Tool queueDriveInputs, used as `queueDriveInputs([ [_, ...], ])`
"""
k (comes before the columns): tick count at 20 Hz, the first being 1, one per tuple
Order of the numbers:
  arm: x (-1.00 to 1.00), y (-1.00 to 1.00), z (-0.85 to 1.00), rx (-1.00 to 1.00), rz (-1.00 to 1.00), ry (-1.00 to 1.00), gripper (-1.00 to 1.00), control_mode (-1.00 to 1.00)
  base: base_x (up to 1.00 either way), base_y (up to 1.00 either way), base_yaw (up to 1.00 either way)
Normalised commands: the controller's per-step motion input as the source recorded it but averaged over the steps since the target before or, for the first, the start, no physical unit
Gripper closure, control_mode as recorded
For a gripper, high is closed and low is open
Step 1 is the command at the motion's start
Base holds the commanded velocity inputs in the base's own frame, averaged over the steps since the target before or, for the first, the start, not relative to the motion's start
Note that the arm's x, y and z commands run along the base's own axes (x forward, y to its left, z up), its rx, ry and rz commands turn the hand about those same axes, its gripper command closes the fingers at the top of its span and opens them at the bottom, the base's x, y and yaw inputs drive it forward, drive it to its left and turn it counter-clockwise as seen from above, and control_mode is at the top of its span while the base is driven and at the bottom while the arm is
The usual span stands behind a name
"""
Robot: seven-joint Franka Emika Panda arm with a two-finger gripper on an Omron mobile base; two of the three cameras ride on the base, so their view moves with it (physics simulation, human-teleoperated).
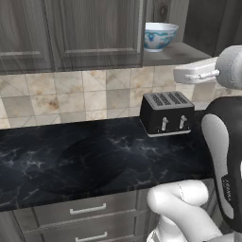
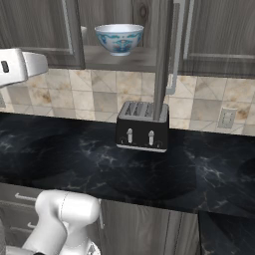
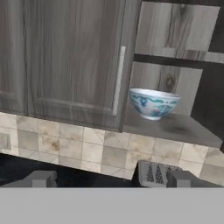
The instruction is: Move the bowls from the cabinet to the plates on the dining table.
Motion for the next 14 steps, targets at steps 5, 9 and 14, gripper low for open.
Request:
queueDriveInputs([
  [5,-0.02,0.15,0.24,0.0,0.17,0.08,-1.0,-1.0,0.0,0.0,0.0],
  [9,0.2,0.13,0.03,-0.02,0.06,0.32,-1.0,-1.0,0.0,0.0,0.0],
  [14,0.24,0.23,0.1,-0.03,0.01,0.36,-1.0,-1.0,0.0,0.0,0.0],
])
